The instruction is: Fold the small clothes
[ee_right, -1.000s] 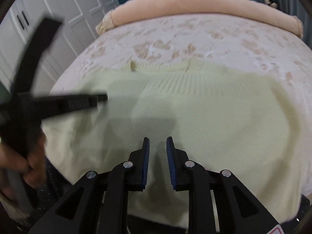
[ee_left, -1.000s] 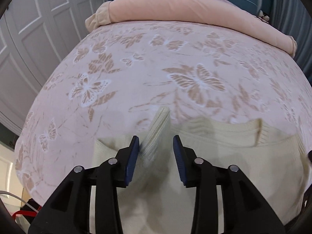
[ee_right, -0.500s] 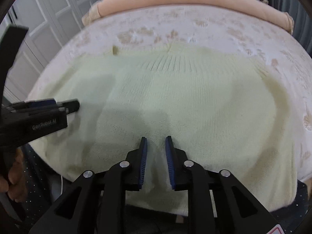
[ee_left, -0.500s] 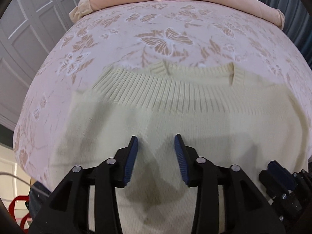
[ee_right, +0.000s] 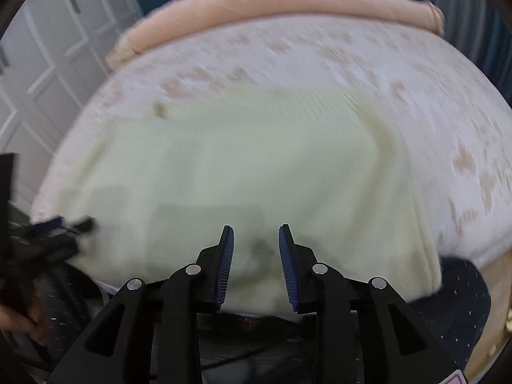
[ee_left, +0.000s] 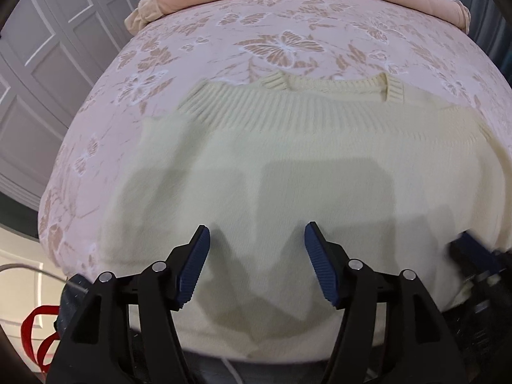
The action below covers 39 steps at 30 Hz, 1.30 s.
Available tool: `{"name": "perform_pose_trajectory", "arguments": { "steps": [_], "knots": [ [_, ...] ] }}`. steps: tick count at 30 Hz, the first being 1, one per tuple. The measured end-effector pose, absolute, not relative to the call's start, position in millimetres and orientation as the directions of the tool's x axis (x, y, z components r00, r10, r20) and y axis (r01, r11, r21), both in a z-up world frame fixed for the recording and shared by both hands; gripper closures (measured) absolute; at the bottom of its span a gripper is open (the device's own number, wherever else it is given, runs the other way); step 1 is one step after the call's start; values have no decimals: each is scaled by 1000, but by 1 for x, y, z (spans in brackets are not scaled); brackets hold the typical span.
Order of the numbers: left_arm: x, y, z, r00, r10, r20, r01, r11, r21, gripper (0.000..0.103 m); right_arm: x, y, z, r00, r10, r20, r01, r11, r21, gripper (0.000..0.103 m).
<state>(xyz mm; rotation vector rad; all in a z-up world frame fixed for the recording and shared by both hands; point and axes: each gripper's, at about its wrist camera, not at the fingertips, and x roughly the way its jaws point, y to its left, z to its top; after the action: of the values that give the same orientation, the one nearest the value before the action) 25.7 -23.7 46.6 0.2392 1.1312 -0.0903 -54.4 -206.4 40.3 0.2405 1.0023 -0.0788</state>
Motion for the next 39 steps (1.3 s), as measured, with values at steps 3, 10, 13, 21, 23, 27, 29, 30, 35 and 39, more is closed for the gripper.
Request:
{"name": "perform_pose_trajectory", "arguments": {
  "steps": [3, 10, 13, 21, 23, 27, 29, 30, 35, 39],
  "knots": [
    [16, 1, 45, 421, 63, -905, 161, 977, 143, 40, -42, -167, 31, 515, 63, -855, 65, 992, 112, 76],
    [5, 9, 44, 429, 85, -899, 151, 975, 164, 35, -44, -148, 30, 498, 58, -865, 30, 996, 84, 73],
    [1, 7, 46, 420, 72, -905, 150, 978, 147, 35, -54, -146, 47, 522, 78, -849, 14, 995, 100, 73],
    [-1, 9, 42, 409, 82, -909, 148, 977, 155, 34, -12, -117, 4, 440, 80, -894, -28, 997, 75, 68],
    [-2, 9, 42, 406, 78, -910, 150, 977, 151, 34, 0, -110, 2, 452, 44, -891, -42, 999, 28, 65],
    [-1, 13, 42, 400, 61, -915, 146, 981, 130, 34, 8, -118, 8, 445, 70, -893, -18, 997, 69, 65],
    [0, 14, 43, 399, 56, -915, 143, 982, 122, 34, -4, -133, 22, 469, 100, -877, 21, 992, 124, 72],
    [0, 15, 43, 397, 51, -916, 141, 983, 116, 34, -11, -140, 29, 486, 97, -869, 40, 990, 133, 73],
    [2, 24, 44, 396, 56, -917, 120, 986, 112, 35, -56, -188, 45, 511, -37, -859, 156, 987, 50, 73],
    [6, 30, 43, 395, 64, -916, 104, 988, 114, 34, -64, -229, 24, 444, -106, -890, 272, 962, 21, 73]
  ]
}}
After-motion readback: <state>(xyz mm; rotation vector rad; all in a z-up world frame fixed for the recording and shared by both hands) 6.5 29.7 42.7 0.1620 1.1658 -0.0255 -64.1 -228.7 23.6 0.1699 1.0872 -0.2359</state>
